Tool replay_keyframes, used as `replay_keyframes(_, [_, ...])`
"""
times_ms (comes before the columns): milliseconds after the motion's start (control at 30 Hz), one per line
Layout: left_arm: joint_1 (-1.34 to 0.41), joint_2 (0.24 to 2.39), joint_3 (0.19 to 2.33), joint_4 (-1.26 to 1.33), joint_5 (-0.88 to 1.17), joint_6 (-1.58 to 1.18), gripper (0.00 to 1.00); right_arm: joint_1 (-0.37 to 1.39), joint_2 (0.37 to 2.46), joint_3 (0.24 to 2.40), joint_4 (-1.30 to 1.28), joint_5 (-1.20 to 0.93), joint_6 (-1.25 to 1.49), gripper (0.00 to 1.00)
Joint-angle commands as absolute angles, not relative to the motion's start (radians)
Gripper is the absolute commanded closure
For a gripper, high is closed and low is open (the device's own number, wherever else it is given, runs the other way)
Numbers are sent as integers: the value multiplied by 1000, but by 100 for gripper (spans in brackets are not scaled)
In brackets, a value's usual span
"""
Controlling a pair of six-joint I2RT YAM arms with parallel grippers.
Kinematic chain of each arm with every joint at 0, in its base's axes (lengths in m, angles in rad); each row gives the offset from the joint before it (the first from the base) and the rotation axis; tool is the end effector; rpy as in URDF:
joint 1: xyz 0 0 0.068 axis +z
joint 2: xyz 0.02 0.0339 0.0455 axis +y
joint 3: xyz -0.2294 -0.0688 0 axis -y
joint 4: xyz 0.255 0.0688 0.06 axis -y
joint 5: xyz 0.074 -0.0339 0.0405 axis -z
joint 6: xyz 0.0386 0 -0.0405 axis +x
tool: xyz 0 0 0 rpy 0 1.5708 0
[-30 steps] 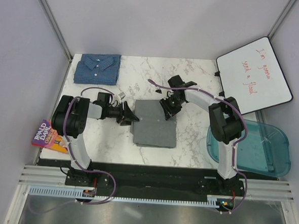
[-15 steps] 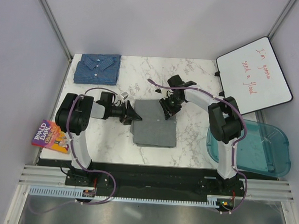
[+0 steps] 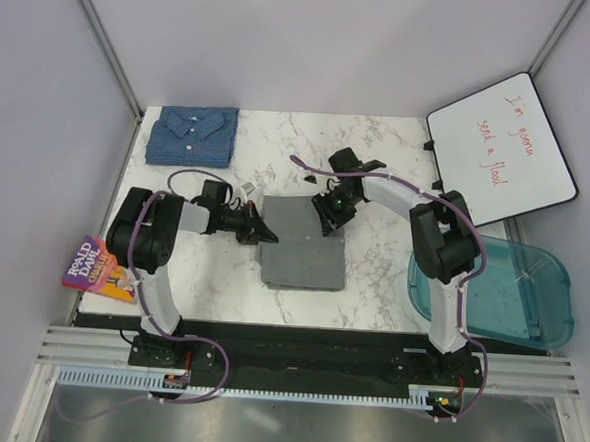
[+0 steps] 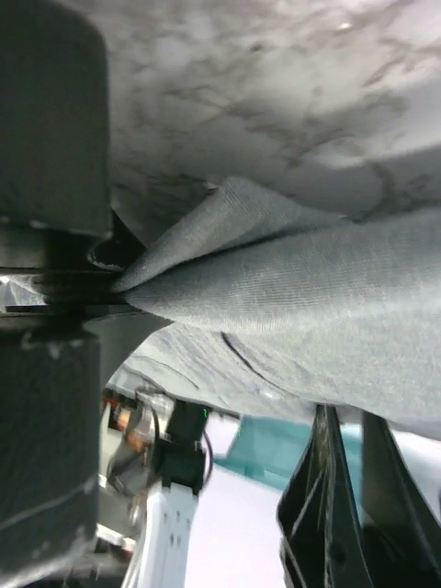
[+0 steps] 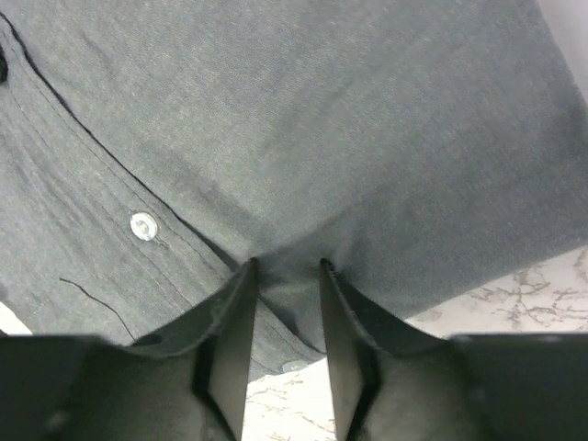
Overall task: Fold and stack the long sleeve shirts
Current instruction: Fold the shirt
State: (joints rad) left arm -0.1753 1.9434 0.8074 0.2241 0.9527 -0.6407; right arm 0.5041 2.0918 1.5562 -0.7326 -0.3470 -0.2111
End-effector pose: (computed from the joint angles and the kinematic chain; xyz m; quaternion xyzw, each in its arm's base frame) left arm 0.3139 -0.0875 0.0450 -0.0496 0.8524 -0.5123 0.0918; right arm 0.3588 0.2129 0.1286 -0.3652 0.9030 0.1905 0.1220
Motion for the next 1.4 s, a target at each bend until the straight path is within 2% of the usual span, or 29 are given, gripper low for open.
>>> replay_keyframes(0, [-169,1821,918,-222,763,-334,98,483,2048,1562,-721,-370,-161,52])
replay_keyframes(67, [-167,1825,1042,-409,662,-142,98,431,2016,1543,-719,-434,-123,40])
replay_keyframes(167, [-167,1873,1200,-682,513,71,98,362,1950,1508,-724,-504,-68,29])
replay_keyframes(267, [-149,1927,1349,-842,375,196,98,330,1875,1476,-739,-531,-58,22])
replay_keyframes(433, [-143,1999,1645,-956,135,331,98,308,1753,1413,-756,-537,-89,20])
replay_keyframes(533, [-161,2032,2022,-1031,-19,440,98,304,1710,1390,-765,-548,-95,19])
replay_keyframes(633, [-230,2054,2208,-1085,-173,570,98,291,1678,1367,-770,-561,-97,19])
replay_keyframes(700, [-279,2010,2189,-1046,-251,633,98,281,1663,1356,-773,-571,-98,19])
replay_keyframes(800, [-398,1933,2042,-971,-337,684,98,272,1654,1333,-770,-577,-109,19])
replay_keyframes(967, [-517,1856,1582,-784,-410,646,98,253,1658,1304,-767,-586,-120,19])
replay_keyframes(1033, [-574,1881,1449,-750,-372,567,98,249,1658,1290,-765,-592,-118,19])
replay_keyframes(1133, [-656,1948,1358,-749,-304,444,98,244,1657,1269,-765,-603,-112,19])
replay_keyframes(1367, [-788,1977,1345,-826,-82,259,98,241,1597,1227,-772,-614,-104,19])
